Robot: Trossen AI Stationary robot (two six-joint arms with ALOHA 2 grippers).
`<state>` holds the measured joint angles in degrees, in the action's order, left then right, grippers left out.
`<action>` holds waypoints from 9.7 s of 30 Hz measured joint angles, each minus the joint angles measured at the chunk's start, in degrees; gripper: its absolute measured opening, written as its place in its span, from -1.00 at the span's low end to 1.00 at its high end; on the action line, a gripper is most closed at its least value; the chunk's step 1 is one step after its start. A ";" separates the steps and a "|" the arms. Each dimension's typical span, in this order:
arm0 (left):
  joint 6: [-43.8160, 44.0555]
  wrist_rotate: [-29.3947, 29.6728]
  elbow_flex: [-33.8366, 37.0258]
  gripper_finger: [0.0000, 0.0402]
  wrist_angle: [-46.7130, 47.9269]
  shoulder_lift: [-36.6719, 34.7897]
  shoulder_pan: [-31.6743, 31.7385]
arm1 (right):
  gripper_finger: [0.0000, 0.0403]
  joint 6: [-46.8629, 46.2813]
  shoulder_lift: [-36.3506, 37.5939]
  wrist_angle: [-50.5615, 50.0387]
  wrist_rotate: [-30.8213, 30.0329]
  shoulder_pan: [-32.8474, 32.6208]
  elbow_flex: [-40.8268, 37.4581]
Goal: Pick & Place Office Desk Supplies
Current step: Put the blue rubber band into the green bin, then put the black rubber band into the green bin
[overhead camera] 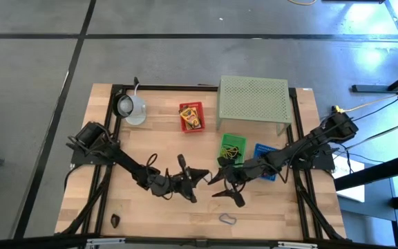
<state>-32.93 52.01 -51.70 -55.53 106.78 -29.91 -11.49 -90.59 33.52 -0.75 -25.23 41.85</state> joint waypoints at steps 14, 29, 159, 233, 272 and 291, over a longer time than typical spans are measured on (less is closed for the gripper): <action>-0.63 -0.70 0.00 -0.98 0.00 -0.08 -1.34 | 0.11 0.02 4.35 -9.54 0.15 0.00 -0.02; 2.91 -8.45 0.00 -0.98 -0.02 -0.13 1.86 | 0.11 0.04 4.35 -6.06 -4.47 0.07 -0.02; 110.33 -58.90 0.00 -0.04 57.99 -6.28 -7.66 | 0.08 -20.63 7.39 -44.94 -17.19 7.91 -0.04; 144.72 -73.90 -8.11 -0.50 102.09 -3.67 -23.85 | 0.08 -10.35 7.43 -42.86 -15.26 7.96 -0.07; 152.91 -74.80 -9.31 -0.01 113.25 -3.85 -27.55 | 0.08 -10.40 7.43 -42.54 -14.80 7.93 -0.09; 127.37 -73.64 -5.91 -0.08 111.23 -3.61 -28.60 | 0.08 -10.54 7.43 -42.51 -14.78 7.93 -0.09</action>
<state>94.45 -21.63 -57.61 55.70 103.18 -58.51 -22.02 -83.15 -8.99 -15.53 -17.30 41.76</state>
